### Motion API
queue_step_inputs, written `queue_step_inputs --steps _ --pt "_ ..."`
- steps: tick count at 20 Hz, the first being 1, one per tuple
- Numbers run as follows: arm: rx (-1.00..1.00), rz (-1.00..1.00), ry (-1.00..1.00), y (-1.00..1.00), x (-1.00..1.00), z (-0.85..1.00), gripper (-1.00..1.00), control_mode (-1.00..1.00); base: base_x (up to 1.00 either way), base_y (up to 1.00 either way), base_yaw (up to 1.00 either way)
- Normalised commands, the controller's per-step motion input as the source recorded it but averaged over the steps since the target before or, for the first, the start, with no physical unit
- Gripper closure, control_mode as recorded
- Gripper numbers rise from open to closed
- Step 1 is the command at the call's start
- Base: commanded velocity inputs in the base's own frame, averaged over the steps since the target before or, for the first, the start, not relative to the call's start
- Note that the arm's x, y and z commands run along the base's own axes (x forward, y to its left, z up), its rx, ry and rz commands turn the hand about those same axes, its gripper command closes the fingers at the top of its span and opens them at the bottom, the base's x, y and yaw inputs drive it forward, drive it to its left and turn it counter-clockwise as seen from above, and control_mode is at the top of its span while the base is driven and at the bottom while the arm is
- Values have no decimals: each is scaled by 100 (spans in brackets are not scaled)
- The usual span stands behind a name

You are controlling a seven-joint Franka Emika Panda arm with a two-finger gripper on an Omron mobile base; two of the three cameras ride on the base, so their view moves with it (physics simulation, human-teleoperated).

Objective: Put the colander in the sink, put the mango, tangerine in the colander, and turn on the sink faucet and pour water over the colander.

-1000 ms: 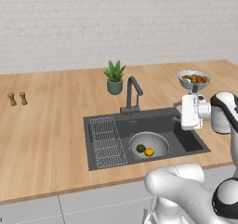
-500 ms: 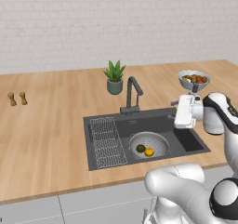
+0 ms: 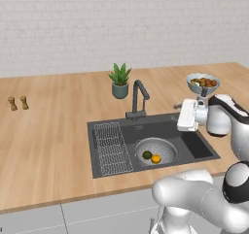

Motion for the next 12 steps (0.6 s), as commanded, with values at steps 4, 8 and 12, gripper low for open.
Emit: queue_step_inputs --steps 4,8,12 --pt "5 0 0 5 30 -1 -100 -100 0 0 0" --pt "2 0 0 9 38 -4 -100 -100 0 0 0" --pt "0 0 0 10 32 -2 -100 -100 0 0 0"
